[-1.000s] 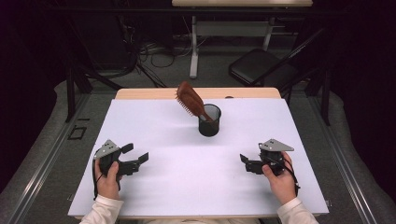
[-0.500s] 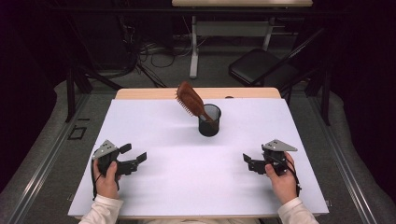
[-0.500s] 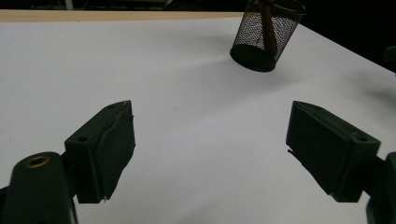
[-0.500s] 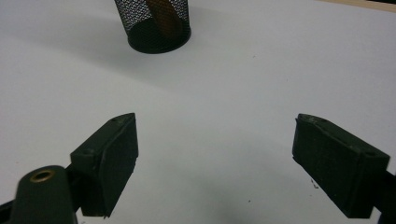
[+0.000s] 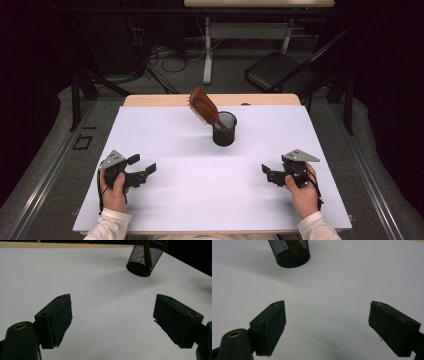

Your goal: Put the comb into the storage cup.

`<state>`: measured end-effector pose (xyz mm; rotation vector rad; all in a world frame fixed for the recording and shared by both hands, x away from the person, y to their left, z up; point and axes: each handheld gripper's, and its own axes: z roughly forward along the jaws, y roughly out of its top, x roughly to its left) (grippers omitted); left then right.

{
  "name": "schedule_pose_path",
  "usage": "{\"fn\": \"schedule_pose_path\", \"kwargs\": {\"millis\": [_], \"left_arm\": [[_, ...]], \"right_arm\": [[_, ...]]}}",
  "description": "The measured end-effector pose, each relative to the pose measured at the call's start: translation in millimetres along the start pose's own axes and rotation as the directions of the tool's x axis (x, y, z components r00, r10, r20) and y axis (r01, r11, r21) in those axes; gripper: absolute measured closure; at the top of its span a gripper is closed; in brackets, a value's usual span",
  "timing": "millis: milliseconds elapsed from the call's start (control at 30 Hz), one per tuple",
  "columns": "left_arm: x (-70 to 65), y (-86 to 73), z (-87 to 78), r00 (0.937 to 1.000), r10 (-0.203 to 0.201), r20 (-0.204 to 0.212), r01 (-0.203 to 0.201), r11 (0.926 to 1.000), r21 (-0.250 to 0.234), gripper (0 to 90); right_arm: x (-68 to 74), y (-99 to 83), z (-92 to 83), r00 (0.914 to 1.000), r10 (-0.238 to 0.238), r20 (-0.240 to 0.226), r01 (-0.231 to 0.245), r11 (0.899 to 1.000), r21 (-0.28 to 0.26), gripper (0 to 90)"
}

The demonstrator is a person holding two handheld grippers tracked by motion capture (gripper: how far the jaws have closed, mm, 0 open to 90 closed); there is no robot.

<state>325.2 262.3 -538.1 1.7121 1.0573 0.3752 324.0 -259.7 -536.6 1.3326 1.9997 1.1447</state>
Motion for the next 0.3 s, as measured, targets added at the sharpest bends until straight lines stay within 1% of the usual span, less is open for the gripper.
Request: {"fn": "schedule_pose_path", "kwargs": {"millis": [300], "left_arm": [[0.9,0.0,-0.5,1.0,-0.006,-0.002,0.006,1.0,-0.006,15.7]], "right_arm": [[-0.9,0.0,-0.5,1.0,0.001,0.003,-0.001,1.0,-0.001,14.2]]}}
